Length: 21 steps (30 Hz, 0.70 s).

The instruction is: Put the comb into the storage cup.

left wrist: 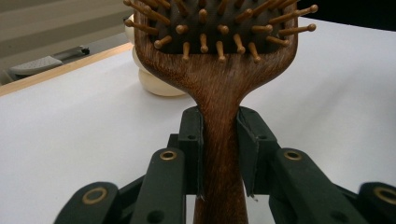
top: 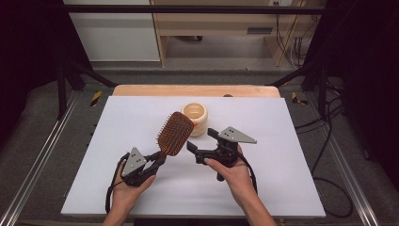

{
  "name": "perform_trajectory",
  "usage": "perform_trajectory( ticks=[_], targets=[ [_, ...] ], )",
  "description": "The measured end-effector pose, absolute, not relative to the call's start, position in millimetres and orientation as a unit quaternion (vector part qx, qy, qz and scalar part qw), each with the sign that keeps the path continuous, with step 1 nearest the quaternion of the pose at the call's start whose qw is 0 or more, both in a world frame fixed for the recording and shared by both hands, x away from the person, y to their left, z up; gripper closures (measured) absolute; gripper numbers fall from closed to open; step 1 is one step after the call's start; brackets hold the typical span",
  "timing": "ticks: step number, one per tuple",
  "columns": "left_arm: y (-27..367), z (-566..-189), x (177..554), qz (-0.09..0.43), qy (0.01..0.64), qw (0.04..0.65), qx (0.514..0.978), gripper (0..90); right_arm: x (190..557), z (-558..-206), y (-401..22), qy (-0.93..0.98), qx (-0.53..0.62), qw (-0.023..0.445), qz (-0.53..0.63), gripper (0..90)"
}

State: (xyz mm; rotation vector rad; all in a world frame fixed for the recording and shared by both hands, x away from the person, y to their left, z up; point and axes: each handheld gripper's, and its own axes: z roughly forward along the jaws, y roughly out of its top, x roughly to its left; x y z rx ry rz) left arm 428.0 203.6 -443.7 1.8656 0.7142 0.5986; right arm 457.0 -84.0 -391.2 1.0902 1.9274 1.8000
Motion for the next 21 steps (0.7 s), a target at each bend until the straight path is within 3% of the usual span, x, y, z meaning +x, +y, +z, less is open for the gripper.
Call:
perform_trajectory(
  ticks=[21],
  targets=[
    [199.7, -442.9, 426.5, 0.249, 0.286, 0.509, 0.773, 72.4, 461.8, -396.7, -68.4, 0.664, 0.377, 0.129, 0.633, 6.6]
  ],
)
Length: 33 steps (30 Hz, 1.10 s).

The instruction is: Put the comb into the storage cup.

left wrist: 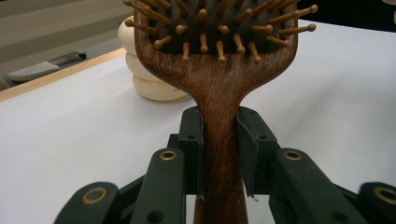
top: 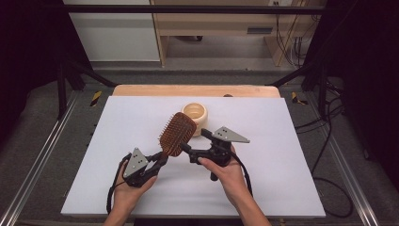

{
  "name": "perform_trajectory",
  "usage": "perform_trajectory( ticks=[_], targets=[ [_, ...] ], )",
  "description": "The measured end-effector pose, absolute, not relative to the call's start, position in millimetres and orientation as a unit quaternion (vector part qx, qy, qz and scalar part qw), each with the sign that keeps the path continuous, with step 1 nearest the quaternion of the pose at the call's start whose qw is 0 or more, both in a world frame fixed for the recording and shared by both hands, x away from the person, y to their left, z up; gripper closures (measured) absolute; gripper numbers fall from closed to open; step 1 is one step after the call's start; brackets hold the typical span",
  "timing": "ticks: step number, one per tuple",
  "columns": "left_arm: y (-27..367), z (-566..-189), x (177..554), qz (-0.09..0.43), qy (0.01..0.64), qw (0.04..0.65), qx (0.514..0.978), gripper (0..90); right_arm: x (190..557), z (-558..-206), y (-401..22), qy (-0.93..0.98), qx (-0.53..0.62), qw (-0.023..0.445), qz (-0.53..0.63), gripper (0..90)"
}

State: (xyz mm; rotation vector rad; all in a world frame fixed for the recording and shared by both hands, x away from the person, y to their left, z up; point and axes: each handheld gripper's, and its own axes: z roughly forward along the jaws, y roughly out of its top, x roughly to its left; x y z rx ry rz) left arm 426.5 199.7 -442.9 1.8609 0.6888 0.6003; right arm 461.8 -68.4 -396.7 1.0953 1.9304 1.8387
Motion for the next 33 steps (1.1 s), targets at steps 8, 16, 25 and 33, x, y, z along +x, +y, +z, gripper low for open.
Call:
perform_trajectory(
  ticks=[8, 16, 25, 33],
  targets=[
    [199.4, -441.8, 426.1, 0.249, 0.284, 0.512, 0.771, 72.4, 463.1, -395.0, -63.9, 0.664, 0.374, 0.126, 0.636, 7.2],
    [198.7, -441.8, 425.9, 0.248, 0.283, 0.513, 0.771, 72.4, 464.2, -393.6, -60.4, 0.663, 0.372, 0.122, 0.638, 7.8],
    [197.7, -441.4, 425.3, 0.248, 0.281, 0.515, 0.771, 72.4, 466.2, -392.6, -55.9, 0.662, 0.371, 0.117, 0.64, 9.4],
    [196.4, -441.1, 424.8, 0.25, 0.278, 0.515, 0.771, 72.4, 468.3, -389.1, -51.4, 0.658, 0.37, 0.109, 0.647, 13.8]
  ],
)
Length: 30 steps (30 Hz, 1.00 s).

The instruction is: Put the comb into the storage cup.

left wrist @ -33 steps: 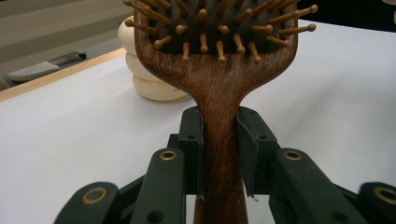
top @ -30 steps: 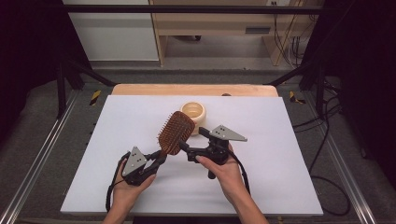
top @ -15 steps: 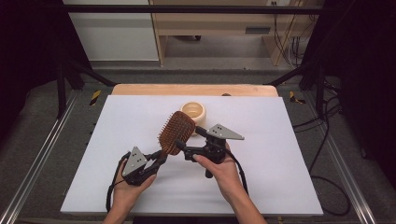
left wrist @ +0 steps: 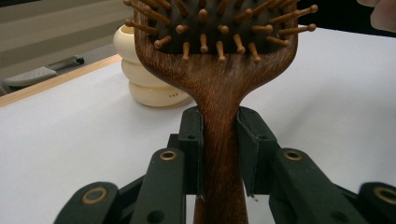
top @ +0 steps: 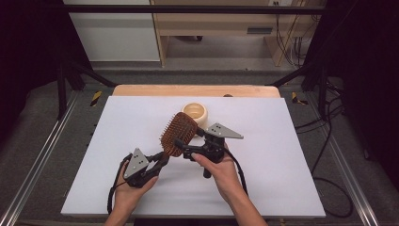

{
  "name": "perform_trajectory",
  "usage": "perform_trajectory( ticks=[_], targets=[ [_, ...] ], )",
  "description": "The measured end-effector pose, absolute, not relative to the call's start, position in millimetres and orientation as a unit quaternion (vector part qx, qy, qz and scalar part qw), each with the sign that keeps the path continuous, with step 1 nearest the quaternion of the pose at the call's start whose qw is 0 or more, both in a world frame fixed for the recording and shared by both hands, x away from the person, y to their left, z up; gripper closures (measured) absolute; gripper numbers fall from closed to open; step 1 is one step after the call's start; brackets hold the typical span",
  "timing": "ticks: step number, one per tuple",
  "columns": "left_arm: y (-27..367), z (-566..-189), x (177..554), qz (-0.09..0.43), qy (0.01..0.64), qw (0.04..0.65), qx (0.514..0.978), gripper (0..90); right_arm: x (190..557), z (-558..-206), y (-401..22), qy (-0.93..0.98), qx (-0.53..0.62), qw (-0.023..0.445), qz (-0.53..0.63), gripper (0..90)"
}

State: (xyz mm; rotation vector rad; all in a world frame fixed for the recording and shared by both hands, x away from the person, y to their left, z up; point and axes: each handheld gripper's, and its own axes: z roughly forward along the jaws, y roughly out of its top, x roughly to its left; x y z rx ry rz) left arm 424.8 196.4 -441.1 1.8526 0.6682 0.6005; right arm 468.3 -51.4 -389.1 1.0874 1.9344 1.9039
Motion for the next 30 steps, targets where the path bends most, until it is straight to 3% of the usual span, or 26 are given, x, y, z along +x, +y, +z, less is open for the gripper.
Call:
perform_trajectory(
  ticks=[17, 30],
  targets=[
    [194.5, -440.3, 423.1, 0.253, 0.272, 0.517, 0.771, 72.4, 478.8, -378.8, -47.0, 0.646, 0.382, 0.075, 0.657, 23.0],
    [196.1, -438.8, 422.4, 0.258, 0.271, 0.522, 0.767, 72.4, 481.6, -378.3, -48.2, 0.635, 0.387, 0.049, 0.667, 36.0]
  ],
)
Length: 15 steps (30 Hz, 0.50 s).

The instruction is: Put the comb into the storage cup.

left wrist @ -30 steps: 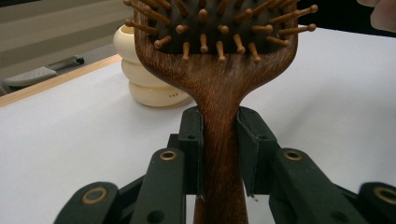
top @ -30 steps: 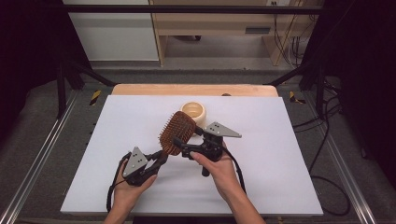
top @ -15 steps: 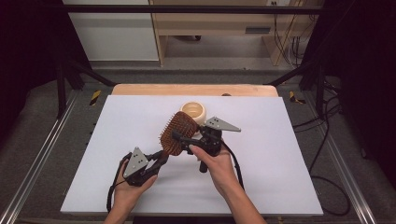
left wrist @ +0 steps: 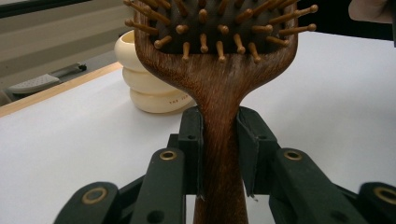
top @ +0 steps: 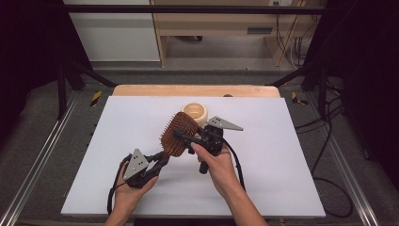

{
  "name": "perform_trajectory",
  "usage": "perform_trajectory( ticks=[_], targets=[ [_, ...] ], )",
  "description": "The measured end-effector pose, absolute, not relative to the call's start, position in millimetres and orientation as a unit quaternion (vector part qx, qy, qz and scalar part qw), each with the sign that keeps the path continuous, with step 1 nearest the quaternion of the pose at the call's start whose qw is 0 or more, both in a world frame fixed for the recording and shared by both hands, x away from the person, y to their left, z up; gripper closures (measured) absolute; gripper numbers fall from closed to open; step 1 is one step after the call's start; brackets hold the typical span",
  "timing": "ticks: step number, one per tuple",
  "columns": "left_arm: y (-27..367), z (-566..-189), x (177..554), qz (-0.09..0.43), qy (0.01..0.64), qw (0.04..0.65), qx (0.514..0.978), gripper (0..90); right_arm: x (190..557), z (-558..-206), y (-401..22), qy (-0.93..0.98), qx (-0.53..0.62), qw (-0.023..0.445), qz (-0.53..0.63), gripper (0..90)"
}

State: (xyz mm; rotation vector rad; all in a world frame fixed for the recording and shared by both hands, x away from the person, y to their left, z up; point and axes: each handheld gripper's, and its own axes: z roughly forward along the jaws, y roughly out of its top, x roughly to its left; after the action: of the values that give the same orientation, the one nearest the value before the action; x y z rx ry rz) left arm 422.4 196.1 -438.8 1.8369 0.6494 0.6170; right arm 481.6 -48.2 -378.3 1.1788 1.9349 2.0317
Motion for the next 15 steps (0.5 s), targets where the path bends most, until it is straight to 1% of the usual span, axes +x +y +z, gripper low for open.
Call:
perform_trajectory(
  ticks=[9, 15],
  targets=[
    [197.5, -439.6, 422.9, 0.255, 0.273, 0.522, 0.767, 72.3, 483.3, -380.3, -48.1, 0.628, 0.393, 0.038, 0.671, 40.0],
    [198.4, -440.3, 423.7, 0.255, 0.277, 0.523, 0.765, 72.4, 483.6, -380.0, -47.3, 0.62, 0.396, 0.027, 0.677, 45.3]
  ],
)
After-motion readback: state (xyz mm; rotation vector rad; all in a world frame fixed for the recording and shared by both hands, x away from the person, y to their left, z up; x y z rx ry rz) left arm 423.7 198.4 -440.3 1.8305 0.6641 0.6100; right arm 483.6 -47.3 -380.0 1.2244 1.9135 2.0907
